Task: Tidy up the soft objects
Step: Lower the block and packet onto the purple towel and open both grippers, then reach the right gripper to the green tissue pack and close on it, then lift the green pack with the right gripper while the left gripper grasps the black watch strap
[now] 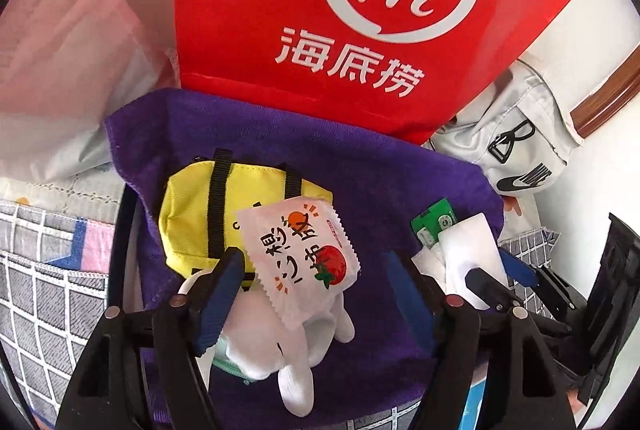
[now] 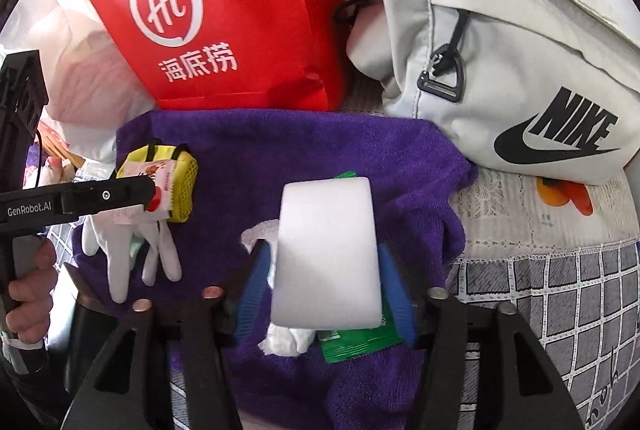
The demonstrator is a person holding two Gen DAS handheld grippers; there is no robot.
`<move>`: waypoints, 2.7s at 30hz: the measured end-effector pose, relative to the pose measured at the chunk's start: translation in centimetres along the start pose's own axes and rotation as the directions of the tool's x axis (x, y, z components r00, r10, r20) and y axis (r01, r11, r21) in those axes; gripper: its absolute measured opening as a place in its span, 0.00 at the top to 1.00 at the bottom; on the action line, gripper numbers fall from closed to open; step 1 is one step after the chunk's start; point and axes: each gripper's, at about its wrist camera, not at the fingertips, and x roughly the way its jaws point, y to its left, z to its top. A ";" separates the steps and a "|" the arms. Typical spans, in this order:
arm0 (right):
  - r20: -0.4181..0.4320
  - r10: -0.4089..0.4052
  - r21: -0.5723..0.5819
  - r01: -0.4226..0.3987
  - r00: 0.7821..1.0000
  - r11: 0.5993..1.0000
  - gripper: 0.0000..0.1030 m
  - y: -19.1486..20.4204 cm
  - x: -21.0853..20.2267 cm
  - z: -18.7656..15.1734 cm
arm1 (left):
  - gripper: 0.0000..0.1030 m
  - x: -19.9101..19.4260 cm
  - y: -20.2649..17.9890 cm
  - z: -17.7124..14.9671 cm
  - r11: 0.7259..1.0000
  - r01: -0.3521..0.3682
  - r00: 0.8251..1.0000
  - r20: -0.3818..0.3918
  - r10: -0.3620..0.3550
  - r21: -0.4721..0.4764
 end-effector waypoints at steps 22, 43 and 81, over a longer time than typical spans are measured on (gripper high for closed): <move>0.145 -0.026 -0.022 0.029 0.989 0.999 0.35 5.2 -11.1 -6.2 | 0.30 -14.3 -1.7 -8.5 0.992 0.063 0.979 0.185 -0.082 0.105; 0.035 0.152 -0.133 -0.146 0.988 0.980 0.41 12.3 -14.3 -22.6 | 0.30 -15.6 4.0 -23.8 0.998 -0.048 0.988 0.147 0.053 -0.037; 0.117 -0.019 -0.040 0.023 0.993 0.999 0.47 5.5 -16.2 -30.4 | 0.46 -9.0 -1.3 -31.4 0.981 -0.191 0.981 0.050 0.190 0.029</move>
